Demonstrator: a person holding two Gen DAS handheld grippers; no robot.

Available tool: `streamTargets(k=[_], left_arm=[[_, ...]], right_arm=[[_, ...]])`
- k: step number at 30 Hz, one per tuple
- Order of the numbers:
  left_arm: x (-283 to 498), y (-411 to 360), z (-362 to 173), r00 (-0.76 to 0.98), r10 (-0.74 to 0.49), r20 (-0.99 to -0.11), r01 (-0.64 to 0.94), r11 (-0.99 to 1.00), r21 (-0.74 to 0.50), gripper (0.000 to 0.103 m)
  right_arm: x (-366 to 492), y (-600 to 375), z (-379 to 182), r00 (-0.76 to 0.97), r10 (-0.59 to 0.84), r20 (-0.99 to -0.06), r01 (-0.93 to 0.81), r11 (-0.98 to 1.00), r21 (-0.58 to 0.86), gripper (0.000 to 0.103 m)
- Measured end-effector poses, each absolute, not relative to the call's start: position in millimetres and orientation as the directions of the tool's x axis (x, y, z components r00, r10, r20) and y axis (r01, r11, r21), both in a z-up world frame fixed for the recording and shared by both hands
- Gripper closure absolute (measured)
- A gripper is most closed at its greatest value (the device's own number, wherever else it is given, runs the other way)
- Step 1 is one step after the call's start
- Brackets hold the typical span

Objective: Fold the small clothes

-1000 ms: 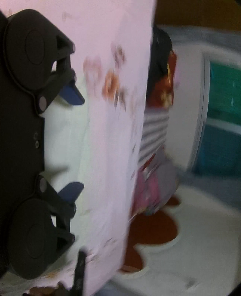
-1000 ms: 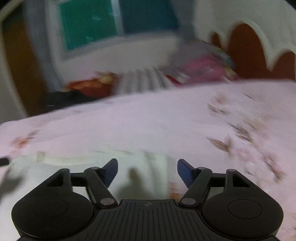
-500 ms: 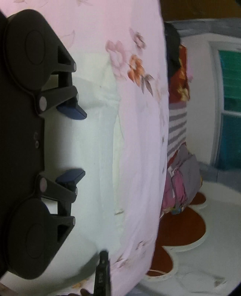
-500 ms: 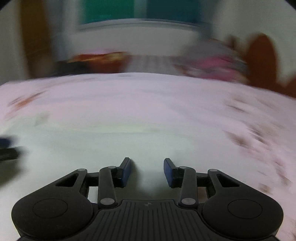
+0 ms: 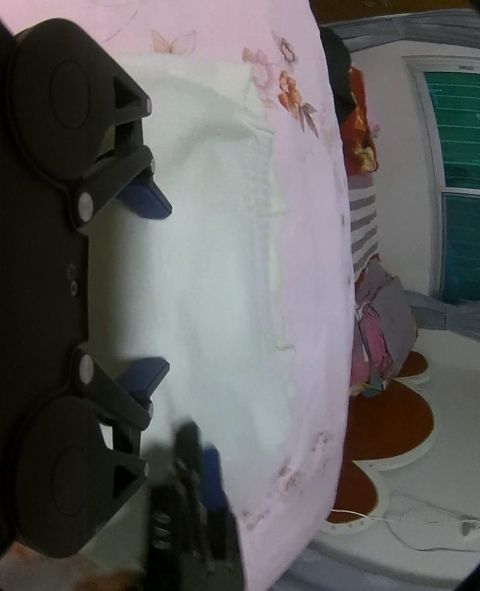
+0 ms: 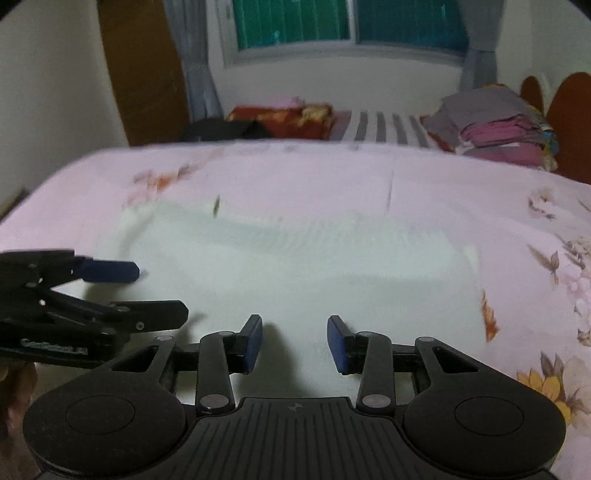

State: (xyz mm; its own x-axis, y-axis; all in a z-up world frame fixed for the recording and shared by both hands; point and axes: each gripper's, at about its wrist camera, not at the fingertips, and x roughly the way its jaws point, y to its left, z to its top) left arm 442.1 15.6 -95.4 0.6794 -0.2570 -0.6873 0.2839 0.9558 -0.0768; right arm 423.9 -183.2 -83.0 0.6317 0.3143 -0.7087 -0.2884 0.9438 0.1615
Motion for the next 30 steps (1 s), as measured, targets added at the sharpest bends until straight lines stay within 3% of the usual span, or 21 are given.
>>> streamTargets(k=[5, 8, 11, 13, 16, 18, 25, 28, 29, 30], left_arm=[[433.3, 25.3, -80.9, 0.688, -0.243, -0.684, 0.238, 0.966, -0.104, 0.022], [423.2, 21.2, -75.0, 0.695, -0.281, -0.662, 0.261, 0.956, -0.132, 0.022], [421.1, 7.9, -87.1, 0.663, -0.259, -0.702, 0.276, 0.957, -0.092, 0.022], [416.0, 4.8, -90.4, 0.657, -0.225, -0.719, 0.273, 0.961, -0.052, 0.023], [396.5, 18.8, -77.5, 0.683, -0.275, -0.676, 0.261, 0.957, -0.126, 0.024], [381.2, 23.7, -72.6, 0.701, -0.265, -0.662, 0.241, 0.962, -0.130, 0.024], [342.1, 29.9, -72.0, 0.700, -0.223, -0.678, 0.173, 0.975, -0.142, 0.032], [336.8, 24.7, -74.7, 0.686, -0.238, -0.687, 0.168, 0.971, -0.169, 0.040], [333.8, 20.0, -75.0, 0.686, -0.239, -0.688, 0.181, 0.971, -0.157, 0.041], [332.7, 15.9, -75.1, 0.687, -0.237, -0.687, 0.189, 0.971, -0.146, 0.044]], right_arm=[[429.6, -204.8, -93.1, 0.657, 0.134, -0.742, -0.114, 0.990, 0.077, 0.065], [420.1, -202.6, -81.1, 0.669, 0.204, -0.715, -0.143, 0.979, 0.145, 0.065], [402.5, -185.6, -78.4, 0.649, 0.268, -0.712, -0.240, 0.960, 0.144, 0.065], [402.1, -175.0, -92.4, 0.611, 0.215, -0.762, -0.228, 0.969, 0.090, 0.065], [394.5, -172.6, -84.2, 0.624, 0.176, -0.761, -0.187, 0.980, 0.072, 0.065], [381.4, -175.9, -73.3, 0.647, 0.226, -0.728, -0.198, 0.972, 0.125, 0.065], [327.5, -156.9, -75.3, 0.599, 0.349, -0.721, -0.294, 0.933, 0.208, 0.065], [320.2, -155.6, -74.3, 0.597, 0.370, -0.712, -0.276, 0.928, 0.251, 0.065], [319.8, -153.1, -75.4, 0.593, 0.385, -0.708, -0.276, 0.922, 0.270, 0.069], [317.8, -149.8, -76.4, 0.587, 0.395, -0.707, -0.282, 0.918, 0.279, 0.086]])
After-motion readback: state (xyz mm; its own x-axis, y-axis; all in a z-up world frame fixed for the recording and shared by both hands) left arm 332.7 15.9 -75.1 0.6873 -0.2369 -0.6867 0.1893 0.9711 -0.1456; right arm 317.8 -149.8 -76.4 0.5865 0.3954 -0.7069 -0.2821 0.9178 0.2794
